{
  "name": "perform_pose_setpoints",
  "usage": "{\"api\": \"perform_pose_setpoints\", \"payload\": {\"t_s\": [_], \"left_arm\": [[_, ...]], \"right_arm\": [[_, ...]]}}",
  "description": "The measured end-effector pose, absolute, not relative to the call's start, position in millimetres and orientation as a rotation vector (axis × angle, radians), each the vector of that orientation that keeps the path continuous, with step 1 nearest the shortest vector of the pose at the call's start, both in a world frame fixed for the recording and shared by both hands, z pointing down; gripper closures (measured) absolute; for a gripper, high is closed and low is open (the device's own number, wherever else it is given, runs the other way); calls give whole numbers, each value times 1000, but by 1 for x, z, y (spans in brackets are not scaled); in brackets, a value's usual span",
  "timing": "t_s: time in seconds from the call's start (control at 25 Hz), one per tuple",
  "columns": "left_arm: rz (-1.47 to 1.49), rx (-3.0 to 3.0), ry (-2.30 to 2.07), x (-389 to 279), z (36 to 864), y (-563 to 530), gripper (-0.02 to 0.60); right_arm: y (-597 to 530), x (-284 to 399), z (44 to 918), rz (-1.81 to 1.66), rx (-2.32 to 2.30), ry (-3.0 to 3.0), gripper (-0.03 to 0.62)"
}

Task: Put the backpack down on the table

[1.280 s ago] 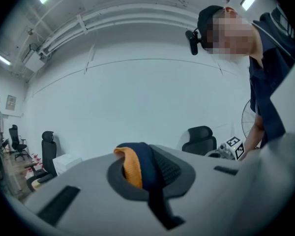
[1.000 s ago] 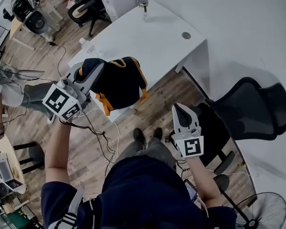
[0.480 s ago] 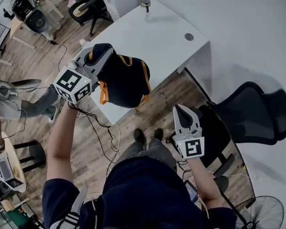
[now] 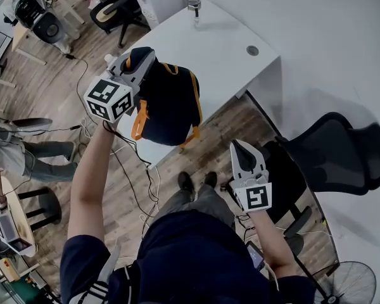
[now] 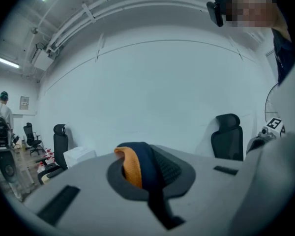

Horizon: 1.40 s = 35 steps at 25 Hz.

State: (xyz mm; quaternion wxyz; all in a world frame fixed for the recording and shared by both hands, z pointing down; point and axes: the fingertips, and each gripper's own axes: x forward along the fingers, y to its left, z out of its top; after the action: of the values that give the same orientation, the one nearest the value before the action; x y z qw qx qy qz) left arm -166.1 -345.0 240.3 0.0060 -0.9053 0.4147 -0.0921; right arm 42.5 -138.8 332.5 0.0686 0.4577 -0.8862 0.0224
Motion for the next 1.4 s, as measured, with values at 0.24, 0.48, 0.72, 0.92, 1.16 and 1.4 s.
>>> {"api": "perform_pose_setpoints", "payload": {"t_s": [0.24,0.48,0.72,0.92,1.16,1.4], "left_arm": [[-298,-2832,1369,-170,258,-372,580],[-270,-2807,1419,-172,273,-395,580],[-245,-2763,1451,-170,289,-412,580],[-232,-2737,1478,-174,305,-419,580],[-237,-2712,1515,-177,317,-442,580],[-254,-2685,1536,-177,332,-453,580]], "right_arm": [[-144,41,339,84,1373,-2660,594],[-152,38,341,98,1376,-2659,594],[-160,36,339,92,1370,-2669,594],[-168,26,337,73,1359,-2679,594],[-194,19,334,83,1364,-2685,594],[-210,13,340,68,1361,-2681,594]]}}
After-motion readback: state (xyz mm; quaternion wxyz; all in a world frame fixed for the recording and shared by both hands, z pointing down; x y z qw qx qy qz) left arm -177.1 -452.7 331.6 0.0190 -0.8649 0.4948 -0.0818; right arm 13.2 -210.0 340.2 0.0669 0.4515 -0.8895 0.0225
